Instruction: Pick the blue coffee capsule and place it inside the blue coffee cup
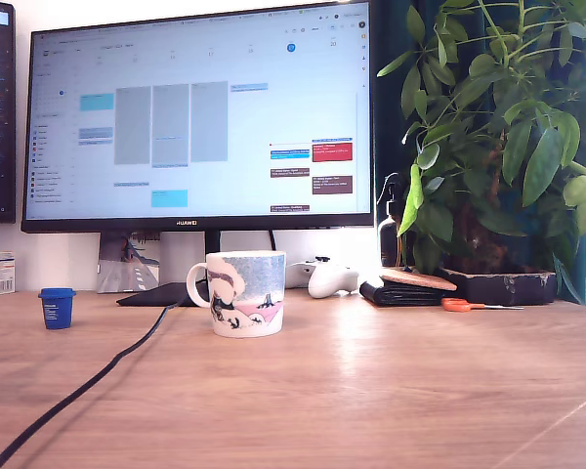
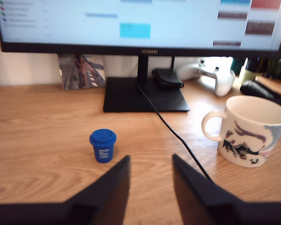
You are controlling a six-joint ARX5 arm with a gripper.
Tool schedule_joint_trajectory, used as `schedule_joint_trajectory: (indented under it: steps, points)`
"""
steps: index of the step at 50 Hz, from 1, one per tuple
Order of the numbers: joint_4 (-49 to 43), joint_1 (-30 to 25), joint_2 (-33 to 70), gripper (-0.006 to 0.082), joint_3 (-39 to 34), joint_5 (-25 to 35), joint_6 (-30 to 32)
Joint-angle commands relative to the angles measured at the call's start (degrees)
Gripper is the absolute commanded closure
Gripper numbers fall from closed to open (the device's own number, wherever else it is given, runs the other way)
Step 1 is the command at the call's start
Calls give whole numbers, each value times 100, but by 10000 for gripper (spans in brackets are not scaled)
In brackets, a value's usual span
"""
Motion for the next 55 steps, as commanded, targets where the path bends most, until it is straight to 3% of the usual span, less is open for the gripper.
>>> schedule_joint_trajectory:
  steps: [1, 27, 42, 55]
  points:
    - [278, -31, 553, 102, 227, 4, 142]
    - [1137, 66, 3755, 96, 1733, -236, 476]
    - [1126, 424, 4658, 96, 2424, -219, 468]
    - [750, 538, 5018, 98, 2964, 249, 470]
